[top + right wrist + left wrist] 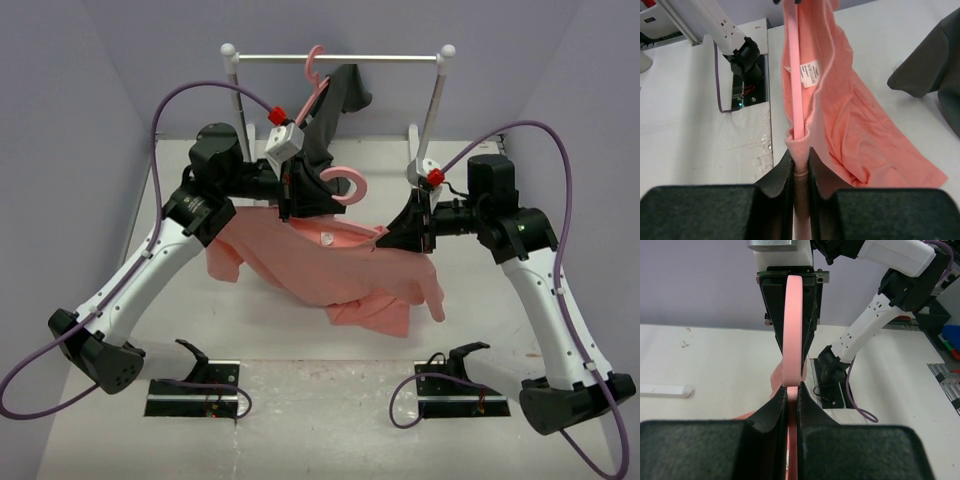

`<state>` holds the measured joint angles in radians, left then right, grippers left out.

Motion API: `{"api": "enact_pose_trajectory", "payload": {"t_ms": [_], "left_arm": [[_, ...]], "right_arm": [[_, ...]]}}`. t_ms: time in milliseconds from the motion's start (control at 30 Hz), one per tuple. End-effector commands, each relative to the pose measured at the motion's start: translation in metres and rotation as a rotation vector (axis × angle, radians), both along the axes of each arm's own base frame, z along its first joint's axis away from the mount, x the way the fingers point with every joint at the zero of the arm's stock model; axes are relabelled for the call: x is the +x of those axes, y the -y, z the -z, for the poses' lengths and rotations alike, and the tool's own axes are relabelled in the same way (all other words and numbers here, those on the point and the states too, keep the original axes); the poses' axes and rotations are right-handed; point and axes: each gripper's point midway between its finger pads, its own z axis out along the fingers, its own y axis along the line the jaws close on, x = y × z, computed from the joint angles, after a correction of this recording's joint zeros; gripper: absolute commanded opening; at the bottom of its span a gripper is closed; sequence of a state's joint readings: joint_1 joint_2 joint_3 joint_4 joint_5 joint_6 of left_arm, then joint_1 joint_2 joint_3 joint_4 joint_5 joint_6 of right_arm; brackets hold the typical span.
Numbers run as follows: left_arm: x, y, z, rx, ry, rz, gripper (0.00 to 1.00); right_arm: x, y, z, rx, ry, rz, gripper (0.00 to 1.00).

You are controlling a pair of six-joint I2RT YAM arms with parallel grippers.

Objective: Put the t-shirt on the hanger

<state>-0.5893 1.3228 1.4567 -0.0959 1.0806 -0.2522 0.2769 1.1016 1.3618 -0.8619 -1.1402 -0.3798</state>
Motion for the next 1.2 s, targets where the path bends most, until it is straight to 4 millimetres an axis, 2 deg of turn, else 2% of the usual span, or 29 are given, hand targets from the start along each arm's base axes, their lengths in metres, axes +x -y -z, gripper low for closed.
{"api": "enact_pose_trajectory", "payload": {"t_ms": [0, 67, 167, 233, 333, 500, 567, 667, 733, 800, 900, 1000, 1067, 1133, 1167], "left_arm": [[0.001, -0.004, -0.024, -0.047, 0.023, -0.032, 0.0], [0.002, -0.004, -0.024, -0.052, 0.021, -0.05, 0.0], [0.019, -0.007, -0.023, -0.051, 0.018, -0.162, 0.0], [0.036, -0.014, -0.02, -0.047, 0.015, -0.264, 0.0], [0.048, -0.023, -0.022, -0.07, 0.017, -0.331, 0.0], [0.039, -0.026, -0.03, -0.11, 0.02, -0.299, 0.0], [0.033, -0.025, -0.033, -0.123, 0.018, -0.261, 0.0], [0.024, -0.024, -0.038, -0.142, 0.017, -0.219, 0.0], [0.02, -0.025, -0.04, -0.149, 0.025, -0.202, 0.0], [0.018, -0.026, -0.041, -0.151, 0.027, -0.203, 0.0], [0.017, -0.026, -0.039, -0.148, 0.026, -0.197, 0.0], [0.018, -0.025, -0.035, -0.143, 0.023, -0.194, 0.0], [0.017, -0.025, -0.033, -0.14, 0.021, -0.191, 0.0], [0.02, -0.026, -0.032, -0.135, 0.022, -0.206, 0.0], [0.021, -0.026, -0.03, -0.13, 0.023, -0.212, 0.0]], "right_arm": [[0.008, -0.012, -0.012, 0.018, 0.005, -0.015, 0.01], [0.014, -0.012, -0.01, 0.003, 0.008, 0.017, 0.0], [0.017, -0.011, -0.011, 0.006, 0.019, 0.049, 0.0], [0.014, -0.01, -0.014, 0.016, 0.04, 0.063, 0.0], [0.006, -0.008, -0.02, 0.046, 0.089, 0.072, 0.0], [-0.002, -0.014, -0.015, 0.04, 0.12, 0.048, 0.0], [-0.003, -0.02, -0.006, 0.011, 0.08, 0.019, 0.0], [0.002, -0.029, -0.005, -0.016, 0.042, 0.005, 0.01], [0.006, -0.036, -0.001, -0.03, 0.013, -0.007, 0.14], [0.008, -0.042, 0.002, -0.042, 0.005, -0.02, 0.21], [0.008, -0.047, 0.003, -0.049, 0.005, -0.028, 0.29], [0.008, -0.05, 0.002, -0.048, 0.007, -0.039, 0.31], [0.008, -0.05, 0.003, -0.053, 0.008, -0.045, 0.23], [0.012, -0.049, 0.006, -0.069, 0.018, -0.028, 0.0], [0.014, -0.048, 0.005, -0.07, 0.026, -0.015, 0.0]]}}
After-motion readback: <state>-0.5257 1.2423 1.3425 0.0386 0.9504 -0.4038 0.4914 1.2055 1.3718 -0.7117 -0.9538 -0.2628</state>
